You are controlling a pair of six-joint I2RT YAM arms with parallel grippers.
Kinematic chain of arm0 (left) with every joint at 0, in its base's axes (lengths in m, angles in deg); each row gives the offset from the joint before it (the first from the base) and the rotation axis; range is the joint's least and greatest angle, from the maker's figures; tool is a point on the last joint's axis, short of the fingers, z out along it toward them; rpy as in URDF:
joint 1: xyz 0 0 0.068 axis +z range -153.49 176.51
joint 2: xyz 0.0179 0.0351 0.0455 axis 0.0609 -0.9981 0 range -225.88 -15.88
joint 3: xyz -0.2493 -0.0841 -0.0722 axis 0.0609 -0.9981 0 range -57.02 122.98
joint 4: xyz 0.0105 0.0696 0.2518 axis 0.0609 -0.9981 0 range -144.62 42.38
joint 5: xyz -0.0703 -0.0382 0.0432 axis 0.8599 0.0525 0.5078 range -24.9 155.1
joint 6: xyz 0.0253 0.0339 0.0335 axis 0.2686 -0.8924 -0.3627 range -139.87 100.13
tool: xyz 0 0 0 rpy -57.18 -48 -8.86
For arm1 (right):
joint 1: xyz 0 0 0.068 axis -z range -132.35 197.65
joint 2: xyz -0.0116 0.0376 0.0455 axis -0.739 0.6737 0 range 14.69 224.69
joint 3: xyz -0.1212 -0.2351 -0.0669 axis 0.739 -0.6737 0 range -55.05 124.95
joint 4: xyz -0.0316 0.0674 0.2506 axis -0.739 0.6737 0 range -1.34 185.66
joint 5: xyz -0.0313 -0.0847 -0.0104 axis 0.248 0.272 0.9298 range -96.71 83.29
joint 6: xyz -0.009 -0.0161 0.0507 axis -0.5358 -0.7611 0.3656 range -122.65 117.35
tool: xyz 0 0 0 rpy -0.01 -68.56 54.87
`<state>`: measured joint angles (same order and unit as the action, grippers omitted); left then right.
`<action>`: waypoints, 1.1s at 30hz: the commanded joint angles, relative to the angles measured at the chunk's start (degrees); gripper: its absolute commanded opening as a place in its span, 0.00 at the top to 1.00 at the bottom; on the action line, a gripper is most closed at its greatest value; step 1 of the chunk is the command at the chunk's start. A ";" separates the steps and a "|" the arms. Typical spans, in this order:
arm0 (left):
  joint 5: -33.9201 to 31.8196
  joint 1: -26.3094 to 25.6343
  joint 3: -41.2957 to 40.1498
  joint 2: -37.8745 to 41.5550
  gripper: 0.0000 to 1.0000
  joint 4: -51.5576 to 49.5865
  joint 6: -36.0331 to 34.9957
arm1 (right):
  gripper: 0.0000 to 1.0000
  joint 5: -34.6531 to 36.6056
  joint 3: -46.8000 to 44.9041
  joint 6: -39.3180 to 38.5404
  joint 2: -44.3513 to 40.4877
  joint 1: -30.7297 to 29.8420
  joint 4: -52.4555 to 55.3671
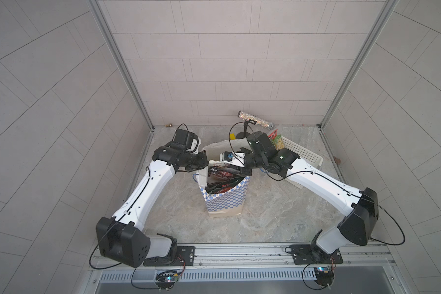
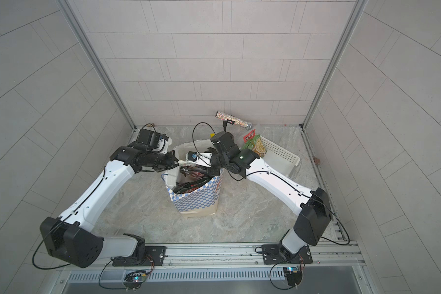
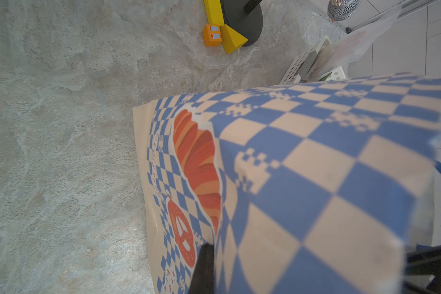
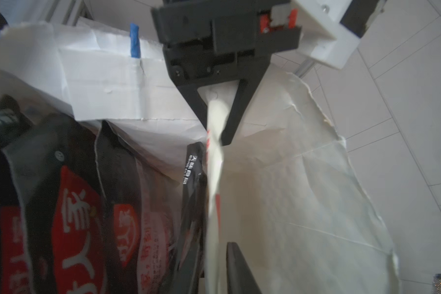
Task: Place the condiment packets inside the bag
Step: Place the condiment packet in the paper bag, then pick up the condiment packet from the storage box.
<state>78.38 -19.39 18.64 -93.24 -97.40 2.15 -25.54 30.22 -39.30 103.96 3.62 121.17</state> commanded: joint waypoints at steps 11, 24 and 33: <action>1.22 -0.48 0.48 0.30 1.00 0.08 -0.99 | 0.37 12.40 3.30 22.71 -8.19 4.97 -6.49; 1.64 -0.43 0.48 -0.09 1.00 -0.04 -1.01 | 0.01 14.41 -11.96 50.46 -2.01 33.99 -7.05; 1.26 -0.41 0.63 -0.38 1.00 -0.10 -1.10 | 0.09 12.58 -4.67 51.84 11.91 35.25 -8.67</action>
<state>78.53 -19.41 18.64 -93.33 -97.40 2.15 -12.40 22.00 10.95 115.09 38.41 114.40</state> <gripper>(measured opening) 0.071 0.925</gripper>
